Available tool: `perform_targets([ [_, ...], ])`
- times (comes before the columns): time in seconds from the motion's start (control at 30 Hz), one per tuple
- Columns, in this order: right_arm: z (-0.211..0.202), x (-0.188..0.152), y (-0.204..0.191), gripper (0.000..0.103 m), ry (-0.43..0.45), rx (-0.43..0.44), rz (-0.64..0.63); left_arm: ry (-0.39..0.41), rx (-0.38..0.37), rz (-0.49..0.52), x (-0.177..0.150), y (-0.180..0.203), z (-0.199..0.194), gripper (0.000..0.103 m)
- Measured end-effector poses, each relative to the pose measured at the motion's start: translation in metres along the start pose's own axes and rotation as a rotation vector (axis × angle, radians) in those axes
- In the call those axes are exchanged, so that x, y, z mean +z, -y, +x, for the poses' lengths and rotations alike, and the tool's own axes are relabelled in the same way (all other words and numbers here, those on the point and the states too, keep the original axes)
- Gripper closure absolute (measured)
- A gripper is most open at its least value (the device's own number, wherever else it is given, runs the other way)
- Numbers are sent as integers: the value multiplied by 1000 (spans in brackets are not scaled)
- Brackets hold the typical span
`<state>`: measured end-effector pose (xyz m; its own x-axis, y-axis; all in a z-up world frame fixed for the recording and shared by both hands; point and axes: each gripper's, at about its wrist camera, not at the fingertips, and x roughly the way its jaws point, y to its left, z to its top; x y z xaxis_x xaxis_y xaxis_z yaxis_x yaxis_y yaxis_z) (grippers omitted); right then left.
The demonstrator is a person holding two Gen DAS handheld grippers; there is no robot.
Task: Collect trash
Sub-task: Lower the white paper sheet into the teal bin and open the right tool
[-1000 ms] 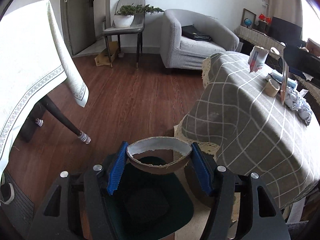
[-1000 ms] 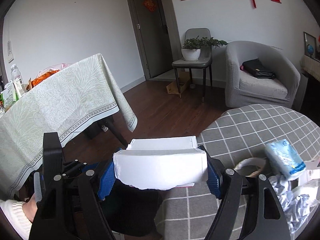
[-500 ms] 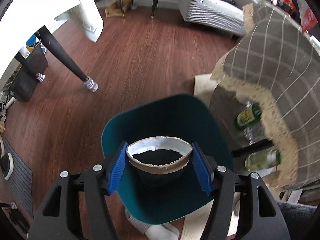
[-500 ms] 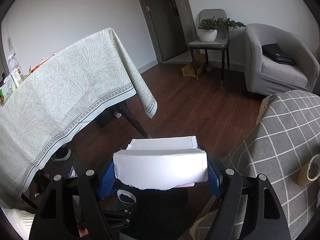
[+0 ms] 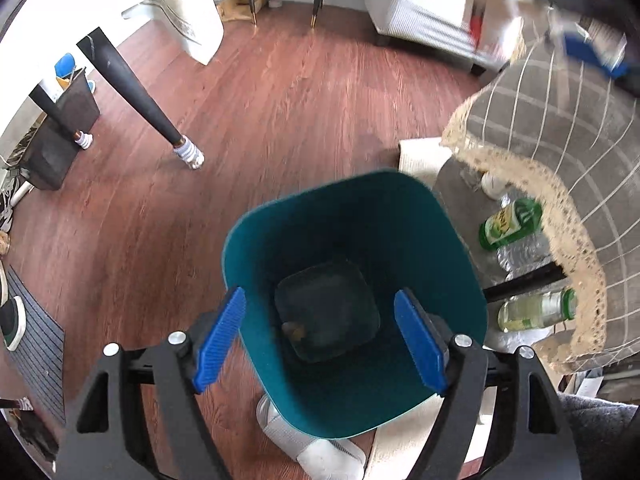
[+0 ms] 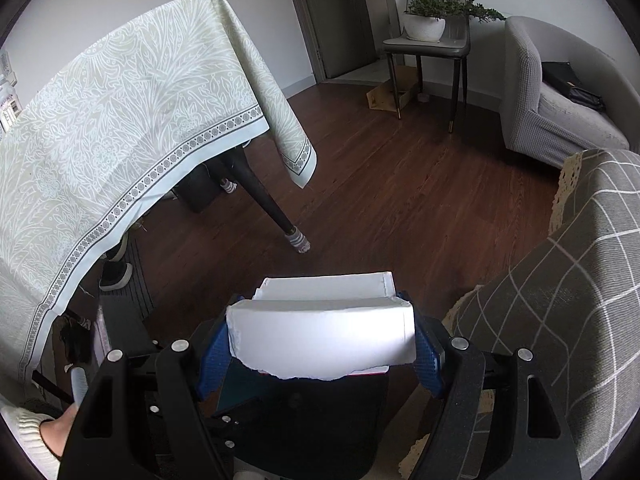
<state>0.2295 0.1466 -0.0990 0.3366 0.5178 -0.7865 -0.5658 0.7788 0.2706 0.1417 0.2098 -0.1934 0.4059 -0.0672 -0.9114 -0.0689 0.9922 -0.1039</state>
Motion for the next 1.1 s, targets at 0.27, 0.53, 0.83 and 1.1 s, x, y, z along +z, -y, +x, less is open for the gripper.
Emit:
perform_targets([
  [0.27, 38, -13, 5, 27, -108, -26, 8, 178, -5, 11, 8, -4, -47, 24],
  [0.53, 83, -35, 0, 27, -216, -27, 5, 282, -16, 41, 14, -4, -81, 38],
  [0.83, 128, -64, -31, 27, -370, -26, -105, 352, -81, 26, 25, -3, -108, 52],
  [1.1, 156, -96, -38, 26, -480, -51, -144, 372, -127, -56, 33, -11, -122, 61],
])
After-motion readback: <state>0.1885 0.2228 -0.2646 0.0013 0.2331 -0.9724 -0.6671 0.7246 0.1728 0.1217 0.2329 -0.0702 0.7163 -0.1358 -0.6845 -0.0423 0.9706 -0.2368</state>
